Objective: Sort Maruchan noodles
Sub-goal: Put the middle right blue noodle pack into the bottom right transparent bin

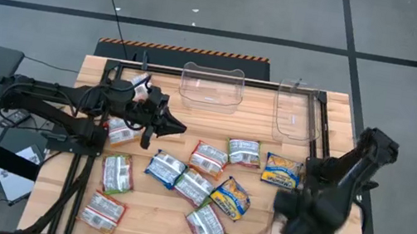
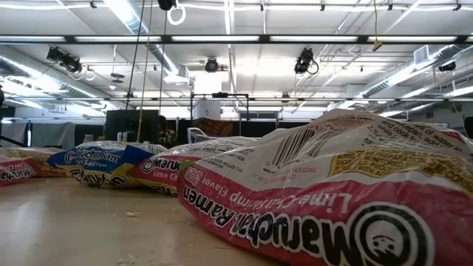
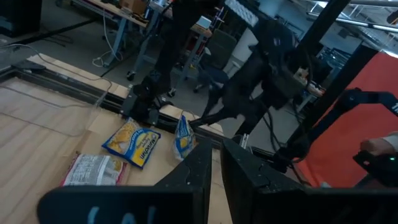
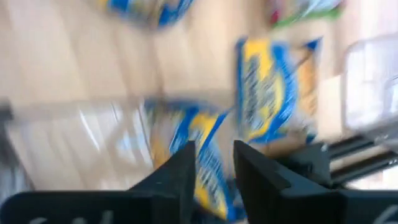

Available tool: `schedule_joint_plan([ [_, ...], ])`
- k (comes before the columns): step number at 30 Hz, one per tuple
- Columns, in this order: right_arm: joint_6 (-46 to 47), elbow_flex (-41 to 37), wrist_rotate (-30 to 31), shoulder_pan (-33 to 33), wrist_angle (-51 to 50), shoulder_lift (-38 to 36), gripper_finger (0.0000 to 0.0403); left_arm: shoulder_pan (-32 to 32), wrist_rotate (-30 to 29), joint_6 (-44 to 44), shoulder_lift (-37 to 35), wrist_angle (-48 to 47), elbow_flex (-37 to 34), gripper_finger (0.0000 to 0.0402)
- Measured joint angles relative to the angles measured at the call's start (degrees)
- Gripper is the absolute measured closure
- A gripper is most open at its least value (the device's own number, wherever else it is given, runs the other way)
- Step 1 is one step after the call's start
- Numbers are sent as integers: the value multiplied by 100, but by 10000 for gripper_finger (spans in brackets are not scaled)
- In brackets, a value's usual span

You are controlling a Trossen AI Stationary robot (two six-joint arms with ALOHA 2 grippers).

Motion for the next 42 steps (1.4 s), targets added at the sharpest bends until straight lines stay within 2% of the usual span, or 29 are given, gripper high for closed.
schedule_joint_plan([
  [4, -466, -84, 48, -1097, 43, 14, 238, -141, -97, -1, 0, 4, 0, 361],
  [8, -1221, -95, -153, -2179, 358, 507, 203, -327, -105, 1, 0, 8, 0, 361],
  [13, -2076, -97, -291, -2859, 584, 1273, 172, -558, -103, 56, 0, 8, 0, 361],
  [17, -2644, -201, -336, -2898, 622, 1783, 165, -729, -105, 63, 0, 6, 0, 361],
  [21, -2764, -673, -480, -2886, 796, 2030, 166, -894, -106, 63, 0, 2, 0, 361],
  [25, -2576, -1377, -751, -2886, 1349, 1881, 166, -1016, -102, 61, 0, -7, 0, 361],
  [29, -2428, -1945, -766, -2888, 1930, 1612, 167, -1027, -113, 120, 0, -18, 0, 361],
  [34, -2354, -2424, -778, -2914, 2504, 1617, 175, -1027, -275, 198, 0, -10, 0, 361],
  [38, -1995, -2615, -678, -2940, 2705, 1567, 199, -1026, -332, 211, 0, 1, 0, 361],
  [42, -1940, -2559, -589, -2940, 2759, 1566, 248, -1009, -349, 252, 0, 23, 0, 361],
])
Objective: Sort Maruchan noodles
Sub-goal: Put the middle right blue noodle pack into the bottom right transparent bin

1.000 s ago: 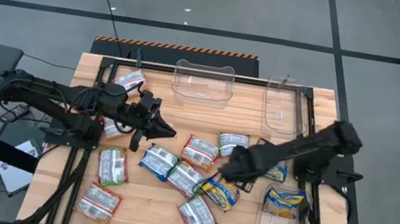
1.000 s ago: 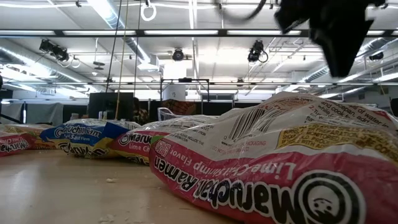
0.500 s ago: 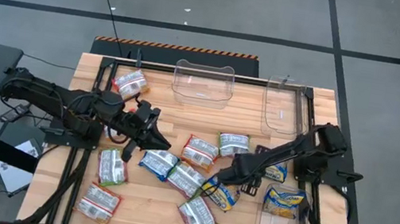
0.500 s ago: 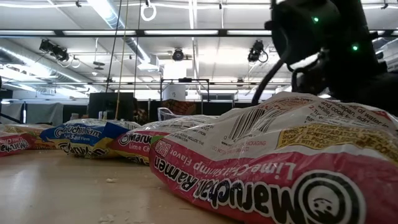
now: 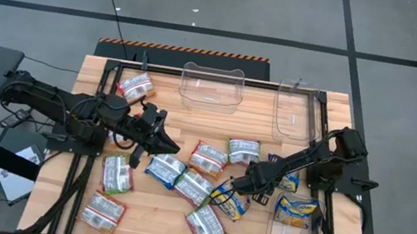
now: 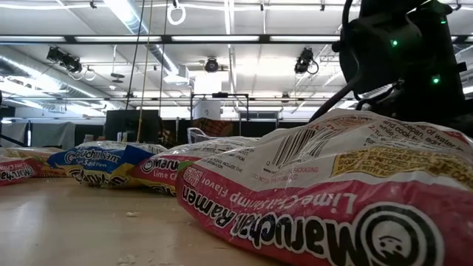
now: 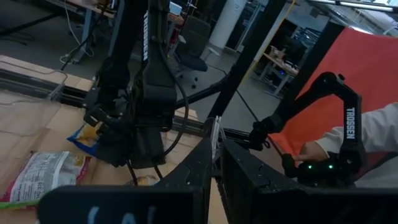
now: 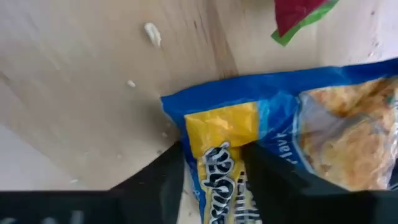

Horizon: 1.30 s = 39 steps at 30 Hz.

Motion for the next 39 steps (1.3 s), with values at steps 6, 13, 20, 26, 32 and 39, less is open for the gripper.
schedule_joint_plan([
  [6, 32, -6, 401, -44, 47, -61, 367, 2, -156, 48, 0, 22, 0, 361],
  [13, 216, 582, 294, -189, -526, -761, 375, 2, -168, 53, 0, 22, 0, 361],
  [20, 490, 1622, -415, -332, -866, -1801, 386, 2, -234, 87, 0, 22, 0, 361],
  [26, 1703, 1941, -1313, -96, -600, -2675, 382, 0, -352, 234, 0, 22, 0, 361],
  [32, 4885, 1948, -1190, 1016, -490, -3290, 386, 2, -470, 241, 0, 37, 0, 361],
  [39, 8312, 1948, -780, 2778, -603, -3229, 379, 2, -468, 241, 0, 40, 0, 361],
])
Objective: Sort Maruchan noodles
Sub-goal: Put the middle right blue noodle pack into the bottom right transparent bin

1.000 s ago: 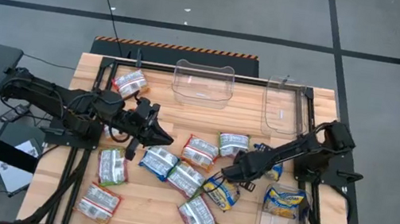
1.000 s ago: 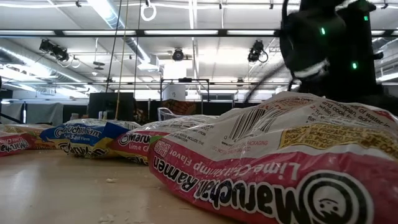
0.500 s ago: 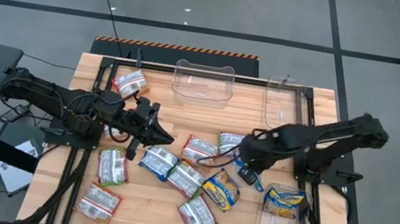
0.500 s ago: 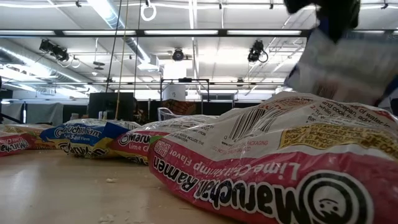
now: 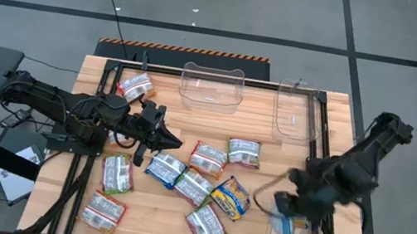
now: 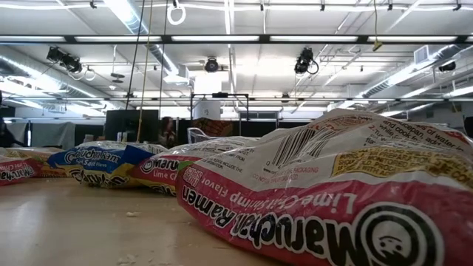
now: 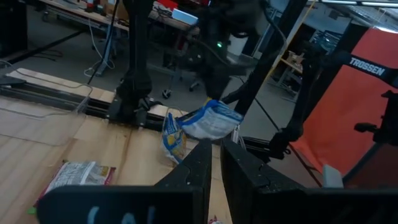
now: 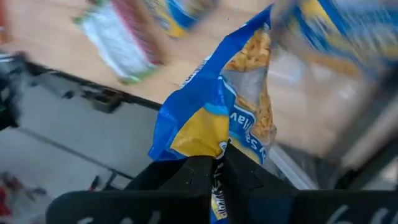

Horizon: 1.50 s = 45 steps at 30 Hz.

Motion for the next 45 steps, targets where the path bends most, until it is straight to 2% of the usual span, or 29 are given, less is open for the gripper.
schedule_joint_plan([
  [2, 452, 0, -118, 374, -119, 143, 380, 0, 0, 0, 0, -2, 0, 361],
  [5, 618, 0, -481, 666, -255, 403, 383, 0, 0, 0, 0, -2, 0, 361],
  [12, 471, -137, -431, 824, -45, 910, 382, 0, 0, -2, 0, -2, 0, 361],
  [21, 456, -1543, -287, 558, 1819, 823, 381, 0, 1, -44, 0, -2, 0, 361],
  [27, 27, -2125, -225, 126, 2150, 592, 364, 0, 2, -44, 0, -2, 0, 361],
  [31, -767, -2177, -250, -118, 2096, 429, 335, 0, 2, -40, 0, -2, 0, 361],
  [37, -2101, -2174, -375, -387, 2085, 117, 271, 0, 2, -38, 0, -2, 0, 361],
  [41, -3680, -1893, -577, -421, 2053, 17, 231, 0, 2, -33, 0, -3, 0, 361],
  [45, -6065, -1323, -468, -404, 1983, 57, 215, 0, -1, -37, 0, -2, 0, 361],
])
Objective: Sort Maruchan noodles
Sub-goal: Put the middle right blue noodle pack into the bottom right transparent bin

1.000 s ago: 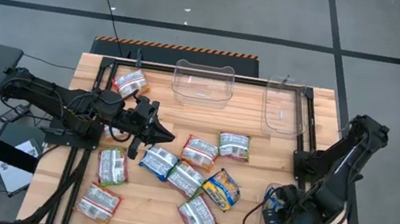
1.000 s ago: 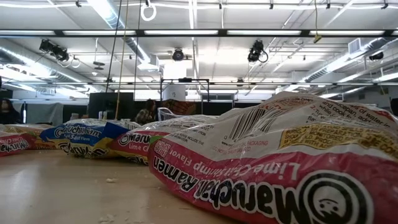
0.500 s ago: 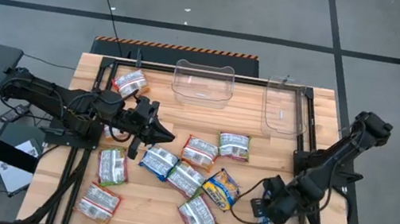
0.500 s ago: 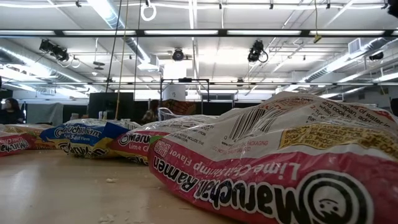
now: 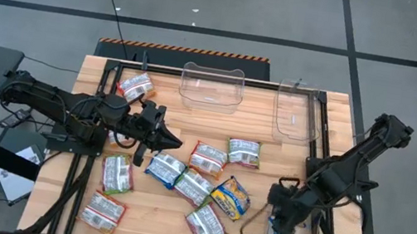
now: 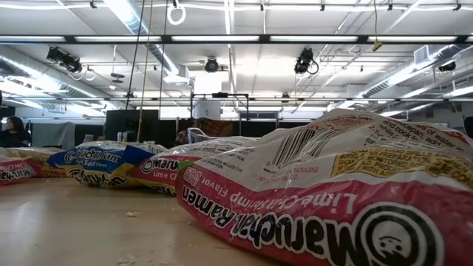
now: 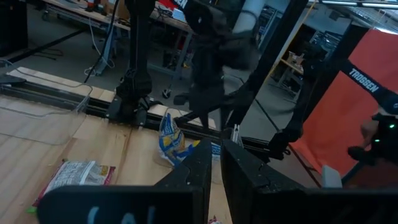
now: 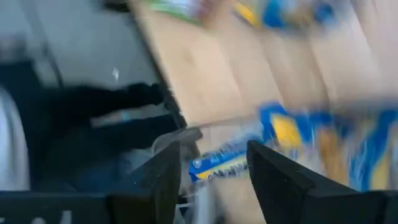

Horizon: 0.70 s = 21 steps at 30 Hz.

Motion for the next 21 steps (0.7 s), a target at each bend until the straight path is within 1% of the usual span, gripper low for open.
schedule_joint_plan([
  [2, -1786, 295, 181, 111, 12, 80, 214, -1, -64, -6, 0, -2, 0, 361],
  [5, -4413, 625, 203, 363, -81, 316, 214, -1, -259, -35, 2, 12, 0, 361],
  [6, -5108, 659, 199, 452, -133, 408, 214, 0, -323, -59, 2, 39, 0, 361],
  [8, -6163, 665, 133, 572, -299, 602, 213, -2, -472, -163, 2, 110, 0, 361],
  [11, -7234, 665, 10, 723, -565, 966, 213, -2, -722, -258, 2, 140, 0, 361],
  [13, -7729, 665, 41, 779, -701, 1214, 213, 0, -914, -271, 2, 157, 0, 361],
  [17, -8341, 659, 45, 795, -860, 1603, 213, 0, -1092, -312, 2, 169, 0, 361],
  [21, -8923, 569, 28, 732, -904, 1636, 213, 0, -1094, -312, 2, 192, 0, 361],
])
